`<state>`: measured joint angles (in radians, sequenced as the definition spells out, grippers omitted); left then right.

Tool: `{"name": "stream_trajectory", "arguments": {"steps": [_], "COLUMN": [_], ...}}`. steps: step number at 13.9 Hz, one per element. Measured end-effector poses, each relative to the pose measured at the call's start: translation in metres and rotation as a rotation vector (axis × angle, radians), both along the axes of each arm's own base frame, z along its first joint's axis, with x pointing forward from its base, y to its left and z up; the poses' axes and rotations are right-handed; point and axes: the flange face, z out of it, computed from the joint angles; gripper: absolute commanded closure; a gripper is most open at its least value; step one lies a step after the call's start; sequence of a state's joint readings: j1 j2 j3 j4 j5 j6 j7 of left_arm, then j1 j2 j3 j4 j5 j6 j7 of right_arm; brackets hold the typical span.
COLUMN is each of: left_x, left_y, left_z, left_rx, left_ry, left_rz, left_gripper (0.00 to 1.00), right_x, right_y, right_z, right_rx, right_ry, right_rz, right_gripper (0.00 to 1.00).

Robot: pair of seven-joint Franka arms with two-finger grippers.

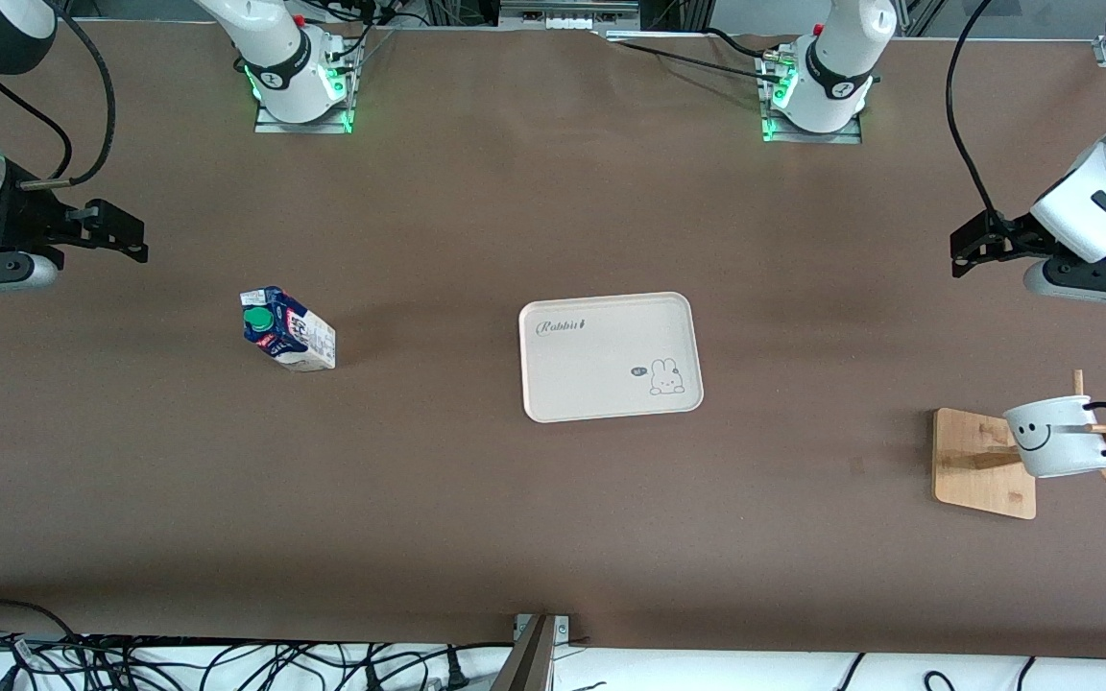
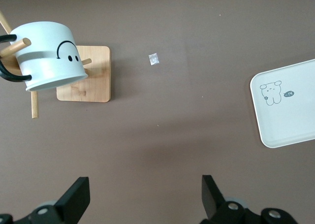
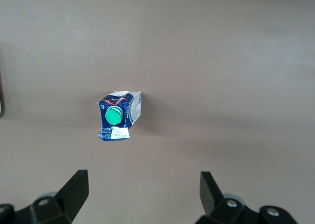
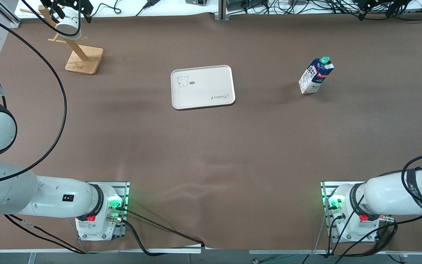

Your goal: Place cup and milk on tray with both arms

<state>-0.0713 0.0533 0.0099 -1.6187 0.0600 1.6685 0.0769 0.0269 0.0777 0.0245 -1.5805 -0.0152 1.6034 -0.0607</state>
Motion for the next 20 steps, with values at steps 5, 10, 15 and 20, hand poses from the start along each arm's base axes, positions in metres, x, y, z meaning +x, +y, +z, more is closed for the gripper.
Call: {"name": "stream_trajectory", "arguments": {"steps": [5,10,15,20], "left_x": [0.005,0.006,0.007,0.007], "left_y": [0.000,-0.001,-0.001,-0.001], "left_z": [-0.001,-0.002,-0.002,-0.002], "left_rx": [0.001,0.001,0.001,0.001], "left_ry": [0.008,0.016,0.016,0.016], "left_rz": [0.001,0.001,0.001,0.001], "left_gripper": [0.00,0.00,0.00,0.00], "right_x": [0.005,0.025,0.026,0.013], "right_y": [0.003,0.057,0.079,0.073], "right_z": [-0.016,-0.092,-0.175,-0.211], "right_rx": [0.009,0.005,0.009,0.003], "right_ry": [0.031,0.118,0.078,0.114], "right_rz": [0.004,0.110,0.145,0.119], "right_gripper": [0.00,0.00,0.00,0.00]}}
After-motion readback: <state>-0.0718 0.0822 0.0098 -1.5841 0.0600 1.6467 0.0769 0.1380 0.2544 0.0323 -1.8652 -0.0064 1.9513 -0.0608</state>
